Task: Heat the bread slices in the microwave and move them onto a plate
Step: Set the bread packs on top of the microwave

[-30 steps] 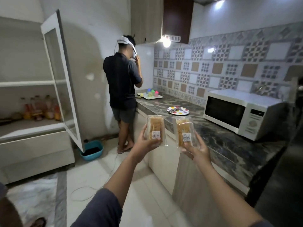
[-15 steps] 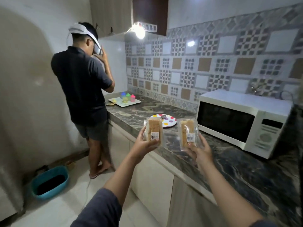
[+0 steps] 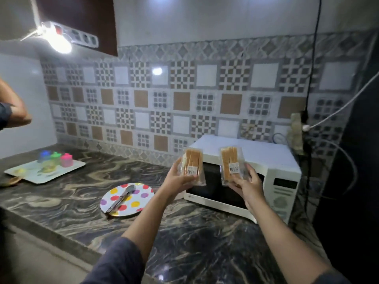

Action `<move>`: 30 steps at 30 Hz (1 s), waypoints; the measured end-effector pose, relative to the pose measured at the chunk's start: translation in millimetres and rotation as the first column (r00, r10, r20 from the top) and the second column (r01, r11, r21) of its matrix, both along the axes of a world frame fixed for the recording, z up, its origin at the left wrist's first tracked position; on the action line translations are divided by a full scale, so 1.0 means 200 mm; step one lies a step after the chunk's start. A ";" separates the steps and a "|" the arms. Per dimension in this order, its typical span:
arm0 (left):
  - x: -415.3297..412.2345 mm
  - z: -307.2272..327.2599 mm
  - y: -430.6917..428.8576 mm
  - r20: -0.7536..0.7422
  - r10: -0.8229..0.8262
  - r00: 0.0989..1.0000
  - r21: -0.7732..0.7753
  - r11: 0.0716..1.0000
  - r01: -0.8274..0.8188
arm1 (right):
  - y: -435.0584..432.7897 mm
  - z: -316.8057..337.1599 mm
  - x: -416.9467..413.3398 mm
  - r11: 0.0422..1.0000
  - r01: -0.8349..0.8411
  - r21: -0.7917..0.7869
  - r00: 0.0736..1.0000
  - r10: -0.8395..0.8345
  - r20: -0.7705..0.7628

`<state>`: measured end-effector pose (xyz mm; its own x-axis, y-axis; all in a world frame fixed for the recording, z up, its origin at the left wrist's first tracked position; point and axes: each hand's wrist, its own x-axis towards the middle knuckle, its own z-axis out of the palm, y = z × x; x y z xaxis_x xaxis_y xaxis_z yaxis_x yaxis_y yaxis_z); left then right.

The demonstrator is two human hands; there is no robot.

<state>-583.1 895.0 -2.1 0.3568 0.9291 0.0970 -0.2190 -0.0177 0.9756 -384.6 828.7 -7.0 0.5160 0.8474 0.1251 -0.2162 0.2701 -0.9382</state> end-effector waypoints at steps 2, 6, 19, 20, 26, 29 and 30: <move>0.15 0.04 0.15 0.006 -0.055 0.998 0.009 0.998 0.055 | 0.11 0.05 0.13 0.999 0.038 -0.001 0.999 -0.038 0.025; 0.43 0.14 0.44 0.004 -0.155 0.988 0.011 0.988 0.155 | 0.34 0.15 0.38 0.993 0.114 -0.020 0.993 -0.113 0.032; 0.86 0.14 0.99 -0.248 -0.142 0.958 0.055 0.985 0.161 | 0.75 0.20 0.76 0.924 0.221 -0.312 0.936 -0.111 0.334; 0.87 0.15 1.00 -0.296 -0.132 0.946 0.092 0.982 0.166 | 0.75 0.21 0.76 0.904 0.278 -0.326 0.895 -0.120 0.430; 0.87 0.13 1.15 -0.543 -0.029 0.839 0.202 0.966 0.164 | 0.77 0.23 0.78 0.811 0.445 -0.381 0.753 -0.108 0.649; 0.84 0.15 1.11 -0.552 -0.048 0.832 0.248 0.944 0.219 | 0.78 0.22 0.77 0.799 0.452 -0.396 0.748 -0.098 0.656; 0.84 0.15 1.11 -0.547 -0.064 0.835 0.257 0.936 0.240 | 0.78 0.22 0.77 0.793 0.455 -0.405 0.749 -0.094 0.656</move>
